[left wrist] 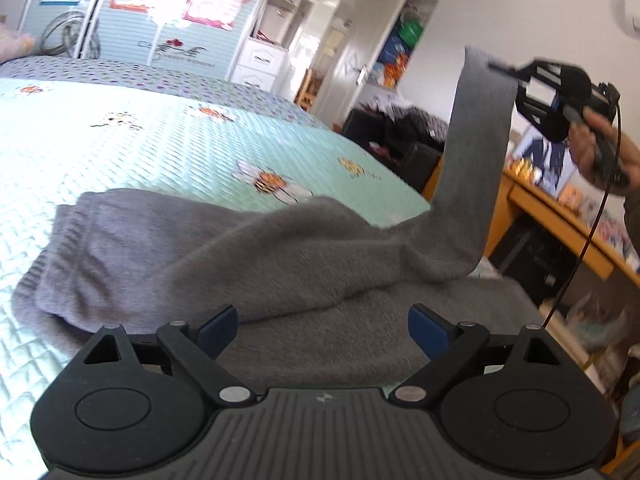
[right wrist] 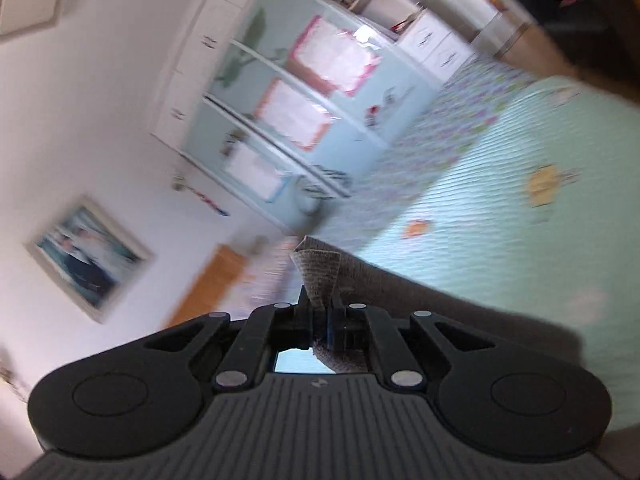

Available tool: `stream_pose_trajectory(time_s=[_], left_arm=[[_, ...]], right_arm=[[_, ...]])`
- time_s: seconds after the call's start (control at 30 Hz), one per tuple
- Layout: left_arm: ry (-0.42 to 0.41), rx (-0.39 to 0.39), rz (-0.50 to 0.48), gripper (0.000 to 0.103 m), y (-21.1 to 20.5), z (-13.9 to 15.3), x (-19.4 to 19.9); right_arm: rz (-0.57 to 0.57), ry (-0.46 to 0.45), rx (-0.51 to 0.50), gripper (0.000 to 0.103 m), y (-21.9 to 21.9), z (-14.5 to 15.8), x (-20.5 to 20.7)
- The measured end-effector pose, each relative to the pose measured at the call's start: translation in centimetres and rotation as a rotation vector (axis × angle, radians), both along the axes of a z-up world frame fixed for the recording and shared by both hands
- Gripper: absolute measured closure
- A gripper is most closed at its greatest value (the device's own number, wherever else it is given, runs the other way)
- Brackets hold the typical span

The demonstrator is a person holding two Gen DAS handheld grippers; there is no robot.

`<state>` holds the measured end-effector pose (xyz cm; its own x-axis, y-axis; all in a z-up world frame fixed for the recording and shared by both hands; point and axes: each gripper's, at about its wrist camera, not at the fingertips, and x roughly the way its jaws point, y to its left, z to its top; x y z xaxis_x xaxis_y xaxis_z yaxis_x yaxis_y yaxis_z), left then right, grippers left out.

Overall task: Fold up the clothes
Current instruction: 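Lay the sleeve over the sweater with the right gripper and open it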

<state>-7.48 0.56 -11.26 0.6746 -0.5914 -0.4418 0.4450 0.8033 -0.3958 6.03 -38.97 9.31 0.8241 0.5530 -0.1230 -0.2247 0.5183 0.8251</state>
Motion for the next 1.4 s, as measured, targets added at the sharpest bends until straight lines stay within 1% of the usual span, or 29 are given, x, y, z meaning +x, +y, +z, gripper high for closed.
stream_pose_trajectory(time_s=[0.1, 0.2, 0.27, 0.33, 0.4, 0.43, 0.5, 0.57, 0.63, 0.7, 0.73, 0.77, 0.8, 0.83, 0.87, 0.9, 0.93, 0.97, 1.0, 1.07, 1.1, 1.13, 1.17, 1.3, 1.37, 1.4], left_arm=[[-0.012, -0.036, 0.023, 0.010, 1.5, 0.1, -0.2], [-0.026, -0.057, 0.039, 0.010, 2.8, 0.2, -0.4], [-0.034, -0.072, 0.048, 0.009, 3.6, 0.4, -0.5], [-0.042, -0.086, 0.054, 0.009, 4.3, 0.6, -0.7], [-0.051, -0.098, 0.052, 0.008, 4.7, 0.8, -1.0], [-0.054, -0.102, 0.049, 0.008, 4.8, 0.8, -1.1], [-0.058, -0.104, 0.037, 0.007, 4.7, 0.8, -1.4], [-0.060, -0.098, 0.020, 0.007, 4.3, 0.7, -1.6], [-0.050, -0.077, 0.007, 0.007, 3.7, 0.7, -1.8], [-0.035, -0.057, -0.013, 0.007, 3.0, 0.7, -2.0], [-0.028, -0.047, -0.022, 0.007, 2.6, 0.8, -2.0], [-0.022, -0.034, -0.029, 0.007, 2.1, 0.9, -1.9], [-0.018, -0.019, -0.034, 0.007, 1.6, 1.0, -1.8], [-0.014, -0.003, -0.037, 0.007, 1.2, 1.2, -1.8], [-0.010, 0.011, -0.040, 0.007, 0.7, 1.3, -1.7], [-0.007, 0.019, -0.045, 0.007, 0.2, 1.5, -1.6], [-0.004, 0.027, -0.050, 0.007, -0.3, 1.6, -1.6], [-0.001, 0.035, -0.055, 0.007, -0.7, 1.8, -1.6], [0.006, 0.041, -0.061, 0.007, -1.3, 1.8, -1.4], [0.027, 0.043, -0.072, 0.007, -2.4, 1.6, -1.2], [0.046, 0.015, -0.073, 0.007, -2.7, 1.3, -1.0], [0.065, -0.013, -0.075, 0.007, -3.0, 1.0, -0.8], [0.084, -0.042, -0.076, 0.007, -3.4, 0.7, -0.6], [0.162, -0.158, -0.078, 0.007, -4.6, -0.5, 0.3], [0.240, -0.277, -0.051, 0.006, -4.8, -1.6, 1.0], [0.259, -0.319, -0.040, 0.006, -5.0, -2.0, 1.3]], right_arm=[[0.030, -0.024, 0.036, 0.096, 3.9, 2.9, 0.4], [0.032, -0.068, 0.107, 0.097, 5.6, 6.0, -1.0], [0.004, -0.108, 0.159, 0.097, 4.9, 7.6, -3.5], [-0.049, -0.149, 0.211, 0.097, 2.8, 8.8, -6.5], [-0.142, -0.187, 0.212, 0.097, -0.1, 9.4, -9.7], [-0.198, -0.189, 0.210, 0.097, -1.9, 9.1, -11.4], [-0.309, -0.154, 0.227, 0.097, -6.0, 6.8, -14.5], [-0.422, -0.076, 0.223, 0.097, -10.0, 2.6, -17.0], [-0.528, 0.070, 0.229, 0.096, -13.9, -3.5, -19.3], [-0.631, 0.250, 0.225, 0.093, -17.6, -10.7, -21.1], [-0.684, 0.338, 0.241, 0.093, -19.3, -14.6, -21.9], [-0.712, 0.410, 0.273, 0.093, -20.9, -18.4, -22.6], [-0.710, 0.467, 0.304, 0.090, -22.4, -21.8, -23.3], [-0.713, 0.506, 0.335, 0.086, -23.6, -24.7, -23.9], [-0.727, 0.510, 0.364, 0.084, -24.2, -26.9, -24.6], [-0.730, 0.497, 0.405, 0.083, -24.8, -28.8, -25.3], [-0.710, 0.452, 0.462, 0.079, -25.2, -30.2, -25.7], [-0.697, 0.412, 0.493, 0.077, -25.4, -31.0, -25.9], [-0.682, 0.383, 0.498, 0.074, -25.6, -31.3, -25.8], [-0.648, 0.331, 0.483, 0.057, -25.8, -31.2, -25.3], [-0.633, 0.300, 0.481, 0.040, -25.9, -30.9, -25.1], [-0.626, 0.271, 0.478, 0.032, -26.0, -30.6, -24.9], [-0.640, 0.252, 0.469, 0.030, -25.9, -30.1, -25.0], [-0.712, 0.236, 0.443, 0.030, -25.5, -28.4, -26.1], [-0.711, 0.217, 0.459, 0.030, -24.9, -28.4, -26.5], [-0.705, 0.205, 0.469, 0.030, -24.6, -28.5, -26.7]])
